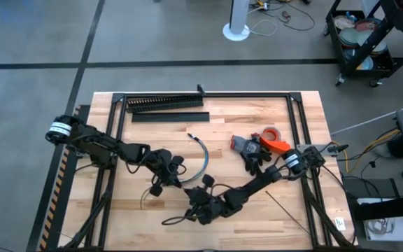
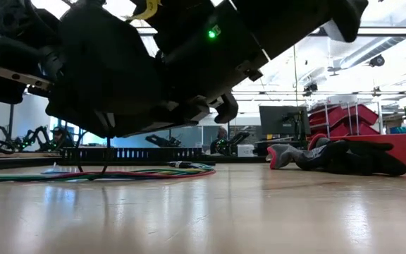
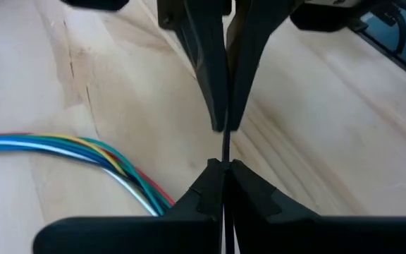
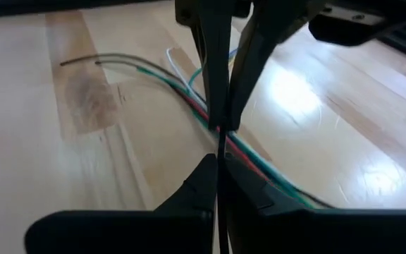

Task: Ziptie cables
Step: Wrap the black zip tie on the cable

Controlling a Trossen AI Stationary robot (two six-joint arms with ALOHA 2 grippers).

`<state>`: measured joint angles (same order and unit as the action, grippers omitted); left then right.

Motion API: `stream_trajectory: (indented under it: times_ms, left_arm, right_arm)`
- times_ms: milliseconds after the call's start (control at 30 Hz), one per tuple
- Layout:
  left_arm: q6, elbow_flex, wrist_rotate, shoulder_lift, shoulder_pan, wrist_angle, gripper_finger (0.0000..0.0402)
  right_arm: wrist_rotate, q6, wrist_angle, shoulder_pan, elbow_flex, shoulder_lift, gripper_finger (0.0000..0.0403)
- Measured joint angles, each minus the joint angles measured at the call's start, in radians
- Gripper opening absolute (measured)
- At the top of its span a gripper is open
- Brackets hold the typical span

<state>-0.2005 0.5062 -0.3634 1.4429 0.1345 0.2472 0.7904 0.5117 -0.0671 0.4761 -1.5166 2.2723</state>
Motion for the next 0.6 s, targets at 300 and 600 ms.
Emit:
stream_trajectory:
  times_ms: [300,600]
  left_arm:
    - [0.000,-0.008,0.004,0.000,0.000,-0.007,0.0000]
    - [0.001,-0.009,0.007,0.000,-0.001,-0.007,0.0000]
  right_arm:
    - [-0.003,0.051,0.038,0.030,0.000,-0.007,0.0000]
    - [-0.012,0.016,0.028,0.010,0.000,-0.009,0.0085]
